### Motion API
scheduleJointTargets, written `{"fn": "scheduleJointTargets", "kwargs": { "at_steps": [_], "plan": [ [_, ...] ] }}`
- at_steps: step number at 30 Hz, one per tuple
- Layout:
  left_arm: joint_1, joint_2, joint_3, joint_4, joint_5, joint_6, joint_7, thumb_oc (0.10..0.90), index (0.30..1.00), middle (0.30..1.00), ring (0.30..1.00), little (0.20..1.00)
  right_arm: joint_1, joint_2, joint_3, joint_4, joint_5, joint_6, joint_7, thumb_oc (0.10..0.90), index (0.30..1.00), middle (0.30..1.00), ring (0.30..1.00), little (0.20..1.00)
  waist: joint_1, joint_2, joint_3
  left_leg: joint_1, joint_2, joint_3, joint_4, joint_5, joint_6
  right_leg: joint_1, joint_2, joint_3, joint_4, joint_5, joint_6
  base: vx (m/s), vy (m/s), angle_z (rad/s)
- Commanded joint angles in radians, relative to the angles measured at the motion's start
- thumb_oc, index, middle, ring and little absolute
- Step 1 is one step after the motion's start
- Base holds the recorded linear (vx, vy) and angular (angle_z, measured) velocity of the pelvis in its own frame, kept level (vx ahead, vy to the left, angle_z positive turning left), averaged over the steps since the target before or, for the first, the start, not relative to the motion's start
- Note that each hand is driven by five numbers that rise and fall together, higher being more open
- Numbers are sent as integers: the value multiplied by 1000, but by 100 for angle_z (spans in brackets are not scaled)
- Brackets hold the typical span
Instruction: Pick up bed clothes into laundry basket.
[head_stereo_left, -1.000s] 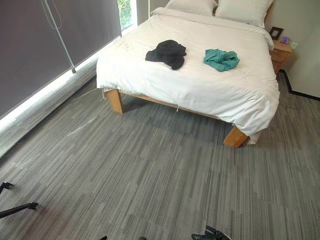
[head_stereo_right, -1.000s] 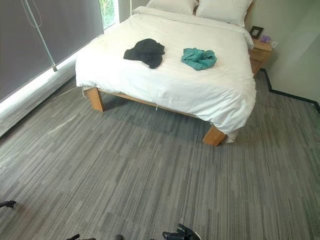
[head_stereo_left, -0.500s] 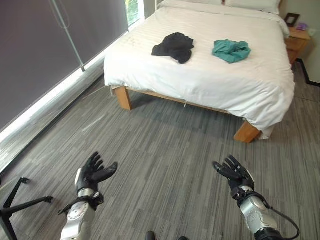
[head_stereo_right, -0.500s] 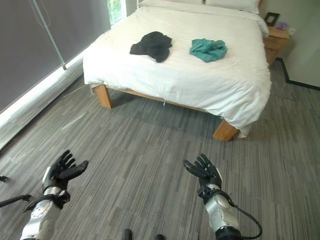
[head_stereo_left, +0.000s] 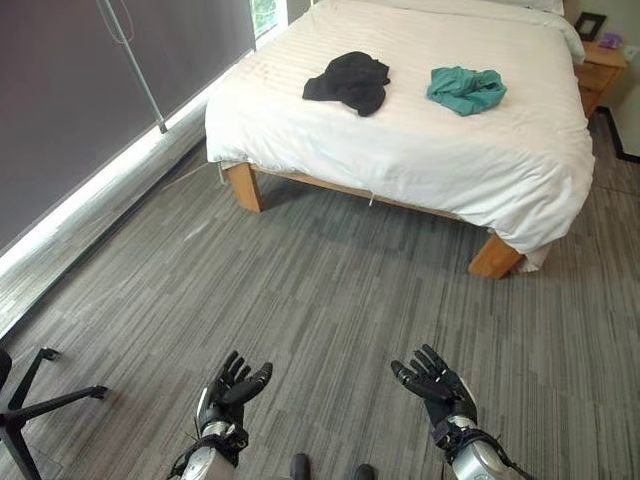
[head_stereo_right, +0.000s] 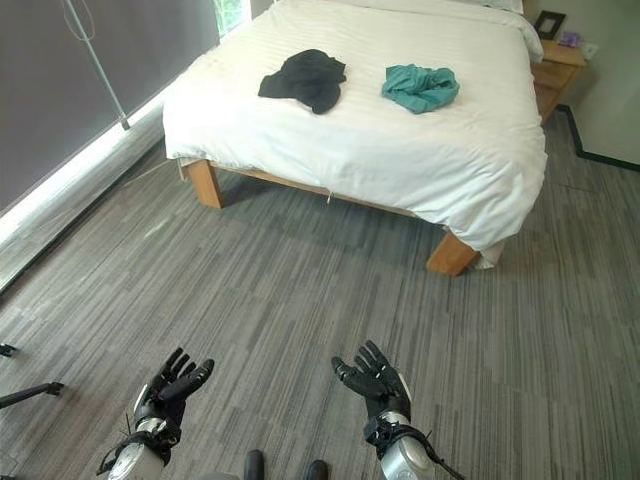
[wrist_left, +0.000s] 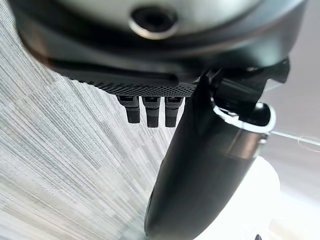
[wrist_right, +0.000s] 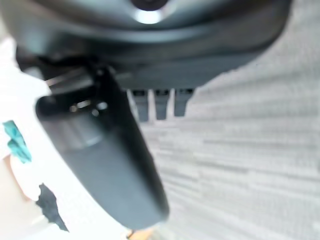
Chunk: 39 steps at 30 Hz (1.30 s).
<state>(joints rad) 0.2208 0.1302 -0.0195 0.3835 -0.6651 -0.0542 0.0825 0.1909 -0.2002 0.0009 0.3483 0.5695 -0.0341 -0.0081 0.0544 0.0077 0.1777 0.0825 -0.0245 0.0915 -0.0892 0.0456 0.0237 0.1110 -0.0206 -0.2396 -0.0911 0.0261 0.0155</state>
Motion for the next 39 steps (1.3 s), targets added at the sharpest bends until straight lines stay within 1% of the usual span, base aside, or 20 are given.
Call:
{"fn": "scheduleJointTargets", "kwargs": {
  "at_steps": [1,13,16,17,18,19,20,23,24,25,26,27,28,30,32,33,35,36,37,39],
  "plan": [
    [-113,70,25,-48,40,-91,-18,800,900,900,900,900,-62,-38,-17,-154,-56,-99,37,800,900,900,900,900,1,-14,-41,1,84,3,2,-31,-116,25,-162,-36,4,-6,162,0,0,0],
    [-124,78,82,-62,58,-118,43,800,900,900,900,900,-91,-32,-36,-162,-77,-116,-21,800,900,900,900,900,0,-19,-29,2,74,17,2,-42,-102,10,-170,-15,15,-3,170,12,13,-2],
    [-125,81,85,-64,37,-126,63,800,900,900,900,900,-106,-21,-18,-174,-56,-121,-24,800,900,900,900,900,6,-15,5,-21,64,30,26,-53,-77,-81,-196,19,161,-25,176,-82,93,-13],
    [-130,86,82,-59,39,-125,65,800,900,900,900,900,-112,-23,-9,-187,-73,-121,-22,800,900,900,900,900,1,-7,37,-36,61,34,54,-69,-57,-181,-215,40,316,-2,189,-102,113,-43],
    [-130,86,83,-59,39,-125,65,800,900,900,900,900,-112,-23,-9,-187,-73,-121,-22,800,900,900,900,900,3,-8,35,-39,59,36,55,-70,-56,-188,-217,44,323,-5,190,-44,181,-50],
    [-127,94,78,-65,63,-120,63,800,900,900,900,900,-107,-24,-2,-201,-90,-116,-16,800,900,900,900,900,-11,5,63,-25,52,40,61,-84,-36,-271,-230,70,497,82,210,28,154,-30],
    [-125,98,80,-67,70,-121,62,800,900,900,900,900,-106,-25,0,-205,-96,-114,-14,800,900,900,900,900,-23,16,80,-17,54,38,62,-84,-32,-323,-225,92,575,122,215,43,200,-16],
    [-133,100,94,-62,82,-125,73,800,900,900,900,900,-113,-36,13,-207,-123,-113,-17,800,900,900,900,900,-37,33,113,6,65,47,66,-94,-28,-414,-222,98,661,123,214,136,52,0],
    [-142,106,122,-66,82,-134,85,800,900,900,900,900,-117,-37,13,-214,-138,-108,-19,800,900,900,900,900,-39,19,104,40,48,74,51,-117,-39,-422,-298,38,523,140,216,379,-115,-8],
    [-148,108,140,-71,74,-144,91,800,900,900,900,900,-122,-38,9,-212,-132,-107,-21,800,900,900,900,900,-49,9,102,66,46,75,41,-134,-55,-420,-323,17,415,152,221,385,-114,-17],
    [-148,108,141,-70,74,-144,91,800,900,900,900,900,-122,-38,10,-211,-131,-107,-21,800,900,900,900,900,-51,13,105,70,50,73,39,-135,-56,-409,-319,10,405,154,221,432,-201,-15],
    [-159,115,160,-76,59,-153,94,800,900,900,900,900,-121,-44,3,-212,-130,-101,-26,800,900,900,900,900,-68,1,101,113,59,64,31,-166,-89,-387,-322,-5,212,181,233,455,-211,-9],
    [-172,124,171,-73,67,-156,99,800,900,900,900,900,-131,-49,0,-208,-133,-101,-30,800,900,900,900,900,-76,-7,93,136,69,64,30,-181,-106,-403,-330,-11,136,203,243,460,-214,-2],
    [-183,142,184,-85,82,-159,98,800,900,900,900,900,-143,-54,1,-215,-133,-97,-30,800,900,900,900,900,-87,-10,85,181,103,67,42,-208,-134,-409,-321,-37,102,235,246,396,-182,8],
    [-193,145,184,-91,80,-162,95,800,900,900,900,900,-142,-56,-1,-223,-124,-96,-21,800,900,900,900,900,-95,-13,79,188,116,56,65,-216,-144,-393,-310,-26,108,214,246,441,-201,15],
    [-194,140,170,-94,78,-168,62,800,900,900,900,900,-138,-67,13,-217,-107,-100,1,800,900,900,900,900,-105,-3,69,182,165,16,196,-175,-167,-376,-271,-3,161,179,221,568,-308,35],
    [-198,136,162,-96,59,-161,48,800,900,900,900,900,-153,-98,29,-207,-111,-97,4,800,900,900,900,900,-89,-3,68,57,205,-15,495,1,-175,-321,-221,-27,175,120,149,396,-311,57],
    [-199,136,162,-96,59,-161,48,800,900,900,900,900,-154,-97,29,-206,-110,-97,4,800,900,900,900,900,-95,-5,64,46,203,-23,499,3,-176,-325,-225,-33,173,122,148,319,-479,69],
    [-204,125,158,-126,-4,-153,9,800,900,900,900,900,-151,-108,23,-219,-49,-107,17,800,900,900,900,900,-61,-29,95,-108,238,-27,743,128,-157,-220,-172,-58,139,66,78,306,-491,41],
    [-209,125,166,-141,-38,-152,-18,800,900,900,900,900,-152,-125,10,-227,-54,-107,21,800,900,900,900,900,-45,-42,105,-174,231,-37,817,119,-142,-185,-154,-68,126,36,56,335,-410,9]
  ]
}}
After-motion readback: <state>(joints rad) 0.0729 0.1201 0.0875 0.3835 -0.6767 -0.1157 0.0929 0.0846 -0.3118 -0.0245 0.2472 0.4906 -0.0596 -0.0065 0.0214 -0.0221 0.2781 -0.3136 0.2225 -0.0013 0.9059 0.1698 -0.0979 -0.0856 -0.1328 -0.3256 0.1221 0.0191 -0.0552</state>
